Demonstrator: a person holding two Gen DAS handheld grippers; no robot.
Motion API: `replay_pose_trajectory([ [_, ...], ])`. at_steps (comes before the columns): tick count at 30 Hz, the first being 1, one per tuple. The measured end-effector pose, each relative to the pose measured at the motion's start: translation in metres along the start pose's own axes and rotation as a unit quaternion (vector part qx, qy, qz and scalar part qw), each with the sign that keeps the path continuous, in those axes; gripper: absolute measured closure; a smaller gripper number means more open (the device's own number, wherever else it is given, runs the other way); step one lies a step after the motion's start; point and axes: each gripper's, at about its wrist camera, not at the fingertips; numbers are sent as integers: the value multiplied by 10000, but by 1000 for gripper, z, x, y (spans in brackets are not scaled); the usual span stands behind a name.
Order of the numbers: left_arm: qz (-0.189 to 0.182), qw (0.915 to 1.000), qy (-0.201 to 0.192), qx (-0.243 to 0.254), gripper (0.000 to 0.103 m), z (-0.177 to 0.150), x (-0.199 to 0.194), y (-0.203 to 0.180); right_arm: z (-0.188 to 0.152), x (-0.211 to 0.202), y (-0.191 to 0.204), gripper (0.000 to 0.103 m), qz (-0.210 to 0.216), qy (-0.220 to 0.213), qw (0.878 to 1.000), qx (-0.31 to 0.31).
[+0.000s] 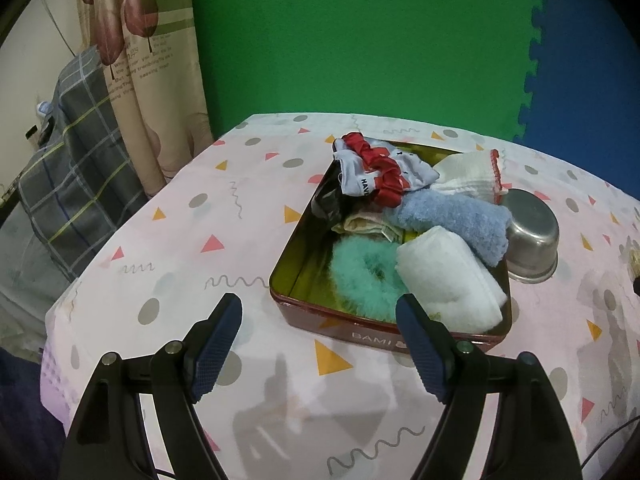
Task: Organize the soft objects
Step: 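Carry the cotton swab pack toward the tin tray with the right tool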
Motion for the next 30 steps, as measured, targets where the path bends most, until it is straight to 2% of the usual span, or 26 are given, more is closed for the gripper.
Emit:
replay_pose_trajectory([
  [14, 64, 9996, 60, -271, 25, -3, 1, 17, 24, -6, 56, 72, 559, -100, 9978, -343],
  [23, -4, 9997, 142, -207, 25, -4, 3, 14, 47, -4, 109, 72, 1095, -216, 9919, -600],
  [30, 29, 9994, 188, -274, 25, -4, 6, 16, 66, -8, 146, 72, 1336, -332, 9867, -859],
])
Point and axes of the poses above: each gripper's, at about its wrist camera, not at the fingertips, and x roughly the way its jaws point, y to its left, z to its top, and after that the axes turned 5 degrees about -x, right-handed
